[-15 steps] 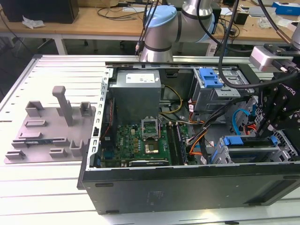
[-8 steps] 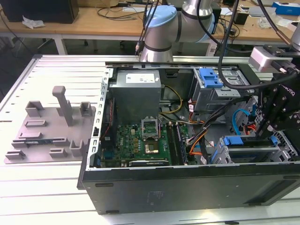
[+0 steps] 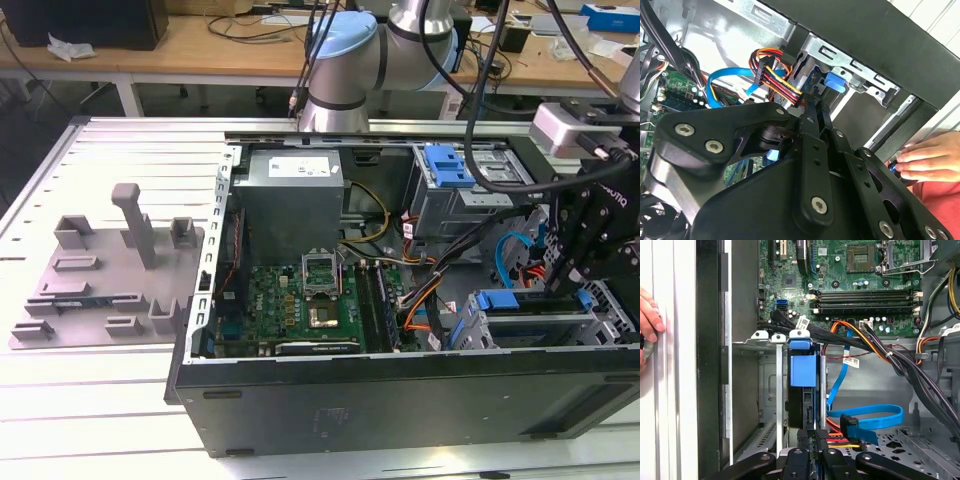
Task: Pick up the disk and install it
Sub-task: 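Insert the first disk wire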
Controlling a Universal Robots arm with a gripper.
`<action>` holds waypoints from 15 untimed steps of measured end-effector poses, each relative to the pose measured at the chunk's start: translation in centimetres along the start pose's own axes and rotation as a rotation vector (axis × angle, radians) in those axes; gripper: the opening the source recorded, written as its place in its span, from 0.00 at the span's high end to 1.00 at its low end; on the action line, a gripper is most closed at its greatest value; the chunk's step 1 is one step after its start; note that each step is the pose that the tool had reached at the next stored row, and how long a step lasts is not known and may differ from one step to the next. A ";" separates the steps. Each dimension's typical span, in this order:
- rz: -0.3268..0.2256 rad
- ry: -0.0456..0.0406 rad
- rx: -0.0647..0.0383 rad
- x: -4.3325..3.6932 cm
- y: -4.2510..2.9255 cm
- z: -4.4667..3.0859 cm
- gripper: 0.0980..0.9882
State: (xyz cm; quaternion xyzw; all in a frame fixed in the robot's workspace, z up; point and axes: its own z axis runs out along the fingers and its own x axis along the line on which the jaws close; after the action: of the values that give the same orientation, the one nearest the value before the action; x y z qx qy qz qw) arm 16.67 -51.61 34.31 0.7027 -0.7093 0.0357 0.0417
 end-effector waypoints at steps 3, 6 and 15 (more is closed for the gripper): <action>0.000 0.0003 0.000 -0.01 0.00 0.11 0.93; 0.000 0.0004 0.000 -0.02 0.00 0.23 0.93; 0.000 -0.0004 0.000 0.02 0.00 0.01 0.93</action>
State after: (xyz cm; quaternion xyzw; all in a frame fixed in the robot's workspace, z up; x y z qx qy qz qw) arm 16.66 -51.63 34.31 0.7027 -0.7094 0.0356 0.0416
